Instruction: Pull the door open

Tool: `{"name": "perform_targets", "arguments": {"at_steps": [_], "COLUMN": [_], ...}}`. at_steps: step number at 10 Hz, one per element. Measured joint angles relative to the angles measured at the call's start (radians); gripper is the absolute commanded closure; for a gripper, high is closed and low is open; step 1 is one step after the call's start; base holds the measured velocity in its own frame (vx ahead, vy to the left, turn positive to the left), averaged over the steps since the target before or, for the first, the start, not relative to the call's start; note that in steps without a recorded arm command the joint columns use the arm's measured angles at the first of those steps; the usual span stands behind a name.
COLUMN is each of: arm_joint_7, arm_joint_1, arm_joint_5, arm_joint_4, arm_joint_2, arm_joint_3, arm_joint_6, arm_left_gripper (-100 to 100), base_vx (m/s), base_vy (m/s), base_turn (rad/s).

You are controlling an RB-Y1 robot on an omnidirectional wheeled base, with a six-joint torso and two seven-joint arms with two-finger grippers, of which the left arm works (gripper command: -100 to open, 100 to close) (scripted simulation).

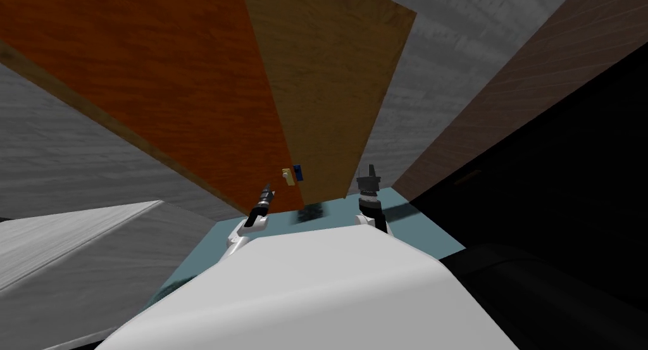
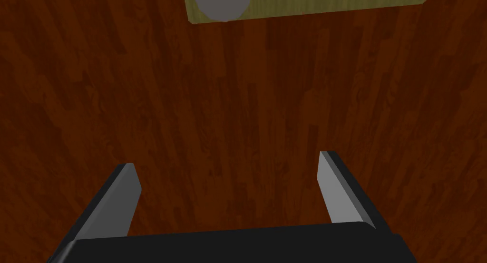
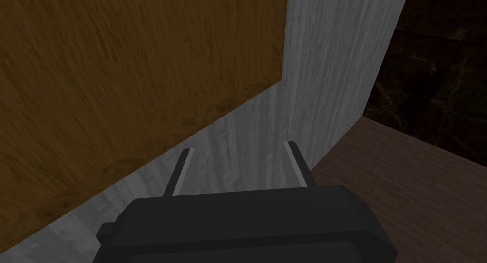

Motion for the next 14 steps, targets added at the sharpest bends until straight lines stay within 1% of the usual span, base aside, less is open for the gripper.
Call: {"name": "perform_targets", "arguments": {"at_steps": [1, 2, 3, 5, 6, 7, 8, 9, 14], "arm_joint_7": [0.000, 0.000, -0.002, -0.006, -0.006, -0.007, -0.008, -0.008, -0.009], "arm_joint_1": [0.001, 0.001, 0.000, -0.012, -0.016, -0.030, -0.034, -0.035, -0.036], "arm_joint_5": [0.003, 0.004, 0.003, 0.001, 0.001, -0.001, -0.003, -0.003, -0.004], "arm_joint_4": [0.020, 0.029, 0.031, 0.036, 0.025, 0.031, 0.021, 0.018, 0.020], "arm_joint_2": [0.009, 0.012, 0.009, 0.000, -0.002, -0.007, -0.016, -0.017, -0.018], "arm_joint_3": [0.011, 0.017, 0.020, 0.015, 0.011, 0.006, -0.003, -0.005, -0.007], "arm_joint_6": [-0.003, -0.007, -0.008, -0.014, -0.011, -0.013, -0.015, -0.016, -0.015], "arm_left_gripper": [-100, -100, -100, -100, -100, -100, -100, 100, 100], "base_vx": [0.154, 0.174, 0.164, 0.181, 0.179, 0.211, 0.099, -0.015, -0.018], "base_vy": [0.088, 0.040, -0.001, -0.022, -0.070, -0.130, -0.063, 0.009, 0.009], "base_turn": [-0.013, -0.044, -0.074, -0.078, -0.121, -0.178, -0.027, 0.030, -0.008]}}
